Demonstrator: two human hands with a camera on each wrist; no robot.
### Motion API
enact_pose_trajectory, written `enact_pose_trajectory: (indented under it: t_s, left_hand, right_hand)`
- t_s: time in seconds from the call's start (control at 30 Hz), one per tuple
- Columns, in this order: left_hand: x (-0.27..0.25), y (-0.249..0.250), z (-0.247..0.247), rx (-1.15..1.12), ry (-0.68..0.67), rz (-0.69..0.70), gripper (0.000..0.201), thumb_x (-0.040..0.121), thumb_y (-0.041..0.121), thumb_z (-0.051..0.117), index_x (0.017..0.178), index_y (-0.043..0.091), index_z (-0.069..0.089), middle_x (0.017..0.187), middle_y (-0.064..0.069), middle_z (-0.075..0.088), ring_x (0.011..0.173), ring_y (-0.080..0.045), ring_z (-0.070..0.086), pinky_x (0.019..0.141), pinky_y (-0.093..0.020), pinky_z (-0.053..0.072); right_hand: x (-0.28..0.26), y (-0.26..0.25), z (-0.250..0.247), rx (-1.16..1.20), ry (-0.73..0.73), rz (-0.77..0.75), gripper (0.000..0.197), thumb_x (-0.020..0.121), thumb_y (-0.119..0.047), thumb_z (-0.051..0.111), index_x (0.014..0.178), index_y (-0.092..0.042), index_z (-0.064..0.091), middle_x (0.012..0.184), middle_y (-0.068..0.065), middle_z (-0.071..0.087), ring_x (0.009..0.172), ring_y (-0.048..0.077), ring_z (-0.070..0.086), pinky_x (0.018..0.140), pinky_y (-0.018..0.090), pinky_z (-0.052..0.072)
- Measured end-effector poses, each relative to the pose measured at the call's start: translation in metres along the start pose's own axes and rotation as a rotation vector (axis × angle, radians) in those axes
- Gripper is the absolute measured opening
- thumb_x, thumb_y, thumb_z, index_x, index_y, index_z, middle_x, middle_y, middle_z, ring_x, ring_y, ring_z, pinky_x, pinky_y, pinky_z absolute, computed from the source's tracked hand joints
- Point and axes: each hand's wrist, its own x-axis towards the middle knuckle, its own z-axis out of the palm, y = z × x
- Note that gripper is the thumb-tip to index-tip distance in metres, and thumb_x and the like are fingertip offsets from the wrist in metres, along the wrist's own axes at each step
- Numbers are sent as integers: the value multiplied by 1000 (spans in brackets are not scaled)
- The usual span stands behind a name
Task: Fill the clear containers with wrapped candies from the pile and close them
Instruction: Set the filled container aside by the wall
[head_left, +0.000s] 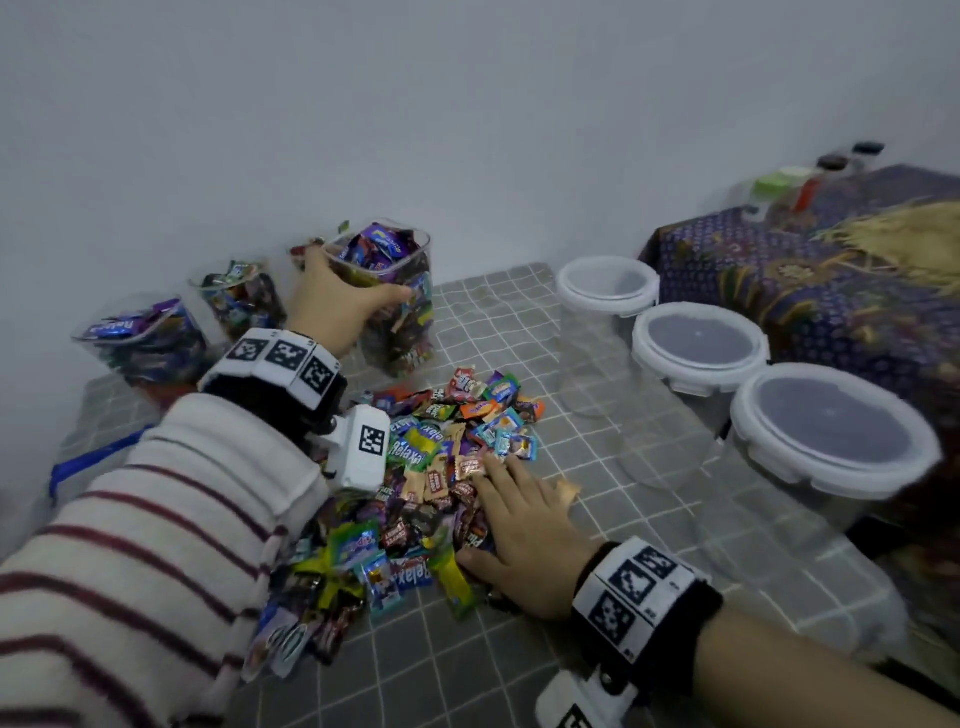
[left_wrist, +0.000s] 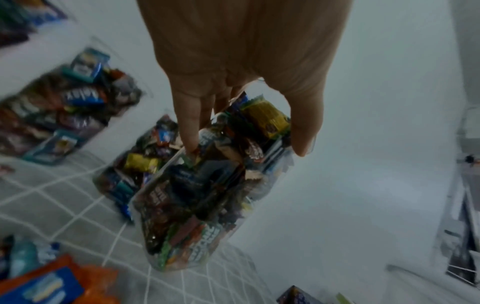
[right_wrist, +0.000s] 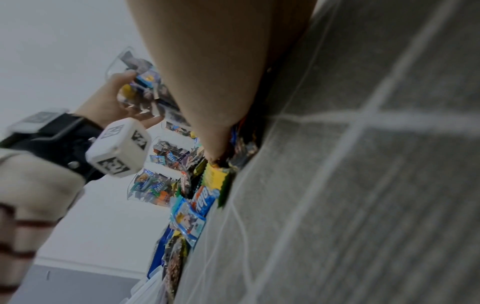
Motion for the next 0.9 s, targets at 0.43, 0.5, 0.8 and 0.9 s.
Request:
enact_pose_trajectory:
  t_s: [0.43,0.5,0.8,0.9]
  left_hand:
    - [55,-26,61,134,87,-54,95,69,38,82,139,1,30,138,-13,47,124,-25,47,100,-29,35]
    - [56,-29,58,126,44,-58,98,69,36,81,141,1,26,140,-14,45,126,-27,46,104,-31,35]
    - [16,6,56,137,221,296,94,78,44,71,149,12,18,154,-5,24,142,-18,24,114,-30,21]
    - [-1,34,70,122,12,368,94,78,45,71,149,16,18,153,-1,28,139,-15,27,112,-29,23]
  right_hand:
    - [3,7,2,72,21,-20,79,94,-54,37,151,-17,-5,157,-3,-20,143,17,-21,103,28,-18]
    - [3,7,3,74,21,-22,79,94,-54,38,151,-17,-4,157,-2,-20,143,18,-21,104,28,-18]
    - [2,4,1,51,16,-15,78,95,-52,38,151,-16,-3,157,-2,-17,144,17,-19,114,35,-11]
    - [1,5,1,39,7,-17,78,95,-52,37,151,-16,-4,157,-1,-17,144,18,-18,114,35,-10]
